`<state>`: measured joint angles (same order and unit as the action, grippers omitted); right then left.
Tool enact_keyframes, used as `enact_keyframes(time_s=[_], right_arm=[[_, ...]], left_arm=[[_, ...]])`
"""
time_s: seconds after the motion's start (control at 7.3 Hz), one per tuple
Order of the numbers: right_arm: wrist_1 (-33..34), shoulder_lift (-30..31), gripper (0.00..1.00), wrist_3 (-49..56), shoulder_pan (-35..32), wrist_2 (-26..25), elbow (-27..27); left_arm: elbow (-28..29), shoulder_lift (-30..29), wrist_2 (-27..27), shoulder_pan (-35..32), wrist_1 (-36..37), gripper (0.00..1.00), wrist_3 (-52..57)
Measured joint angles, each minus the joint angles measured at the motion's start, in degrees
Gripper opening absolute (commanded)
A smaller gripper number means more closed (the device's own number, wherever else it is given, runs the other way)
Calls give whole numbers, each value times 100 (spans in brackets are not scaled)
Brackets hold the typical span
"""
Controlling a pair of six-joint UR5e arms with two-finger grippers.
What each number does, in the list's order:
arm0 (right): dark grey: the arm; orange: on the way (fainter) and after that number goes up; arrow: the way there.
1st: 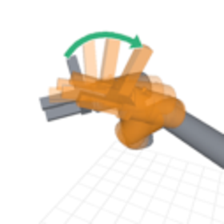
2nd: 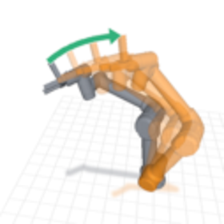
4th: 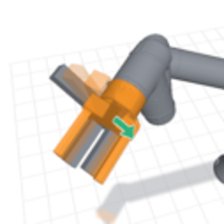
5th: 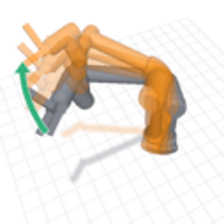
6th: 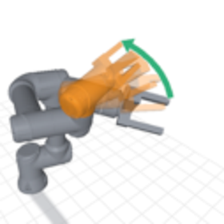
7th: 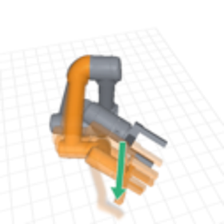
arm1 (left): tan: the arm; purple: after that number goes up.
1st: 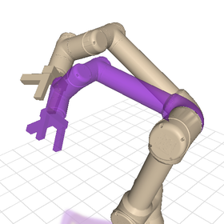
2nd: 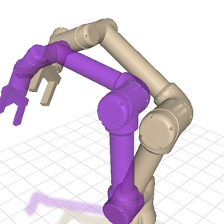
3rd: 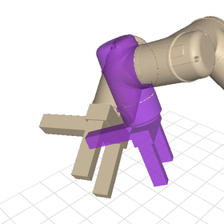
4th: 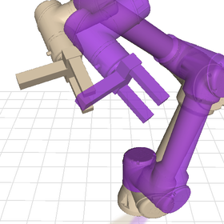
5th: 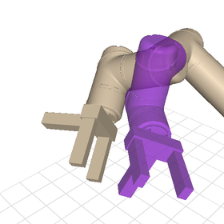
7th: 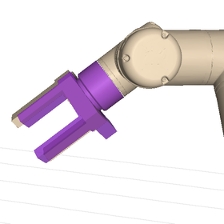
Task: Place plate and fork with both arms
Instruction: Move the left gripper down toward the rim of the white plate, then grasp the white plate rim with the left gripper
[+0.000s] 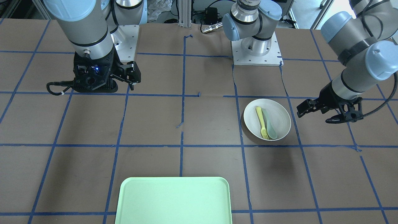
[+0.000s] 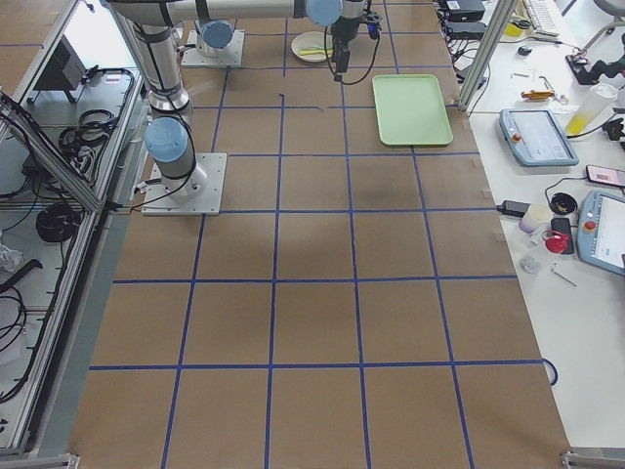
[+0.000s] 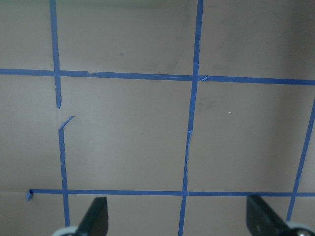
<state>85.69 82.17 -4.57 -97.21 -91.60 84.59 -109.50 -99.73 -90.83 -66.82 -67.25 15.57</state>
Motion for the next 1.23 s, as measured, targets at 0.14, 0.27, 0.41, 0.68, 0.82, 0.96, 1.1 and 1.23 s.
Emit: enact_keyframes(time_s=[0.14, 0.27, 0.41, 0.68, 0.82, 0.96, 1.1, 1.23], right_arm=[[10, -11, 100, -5, 0, 1, 13], [15, -14, 100, -7, 0, 1, 31], [17, -17, 100, -8, 0, 1, 42], [20, -17, 100, -9, 0, 1, 48], [24, -20, 100, -9, 0, 1, 48], [26, -30, 100, -9, 0, 0, 49], [26, -45, 100, -9, 0, -4, 49], [25, -57, 100, -9, 0, -6, 49]], left_arm=[[-38, -161, 58, 6, 76, 98, 309], [-58, -325, 115, 7, 107, 95, 491], [-71, -479, 227, 7, 119, 94, 582], [-91, -697, 447, 10, 106, 94, 750], [-92, -783, 446, 11, 102, 94, 894], [-91, -874, 391, 11, 101, 90, 1009], [-90, -962, 261, 11, 106, 75, 1146], [-90, -1036, 137, 11, 110, 41, 1301]])
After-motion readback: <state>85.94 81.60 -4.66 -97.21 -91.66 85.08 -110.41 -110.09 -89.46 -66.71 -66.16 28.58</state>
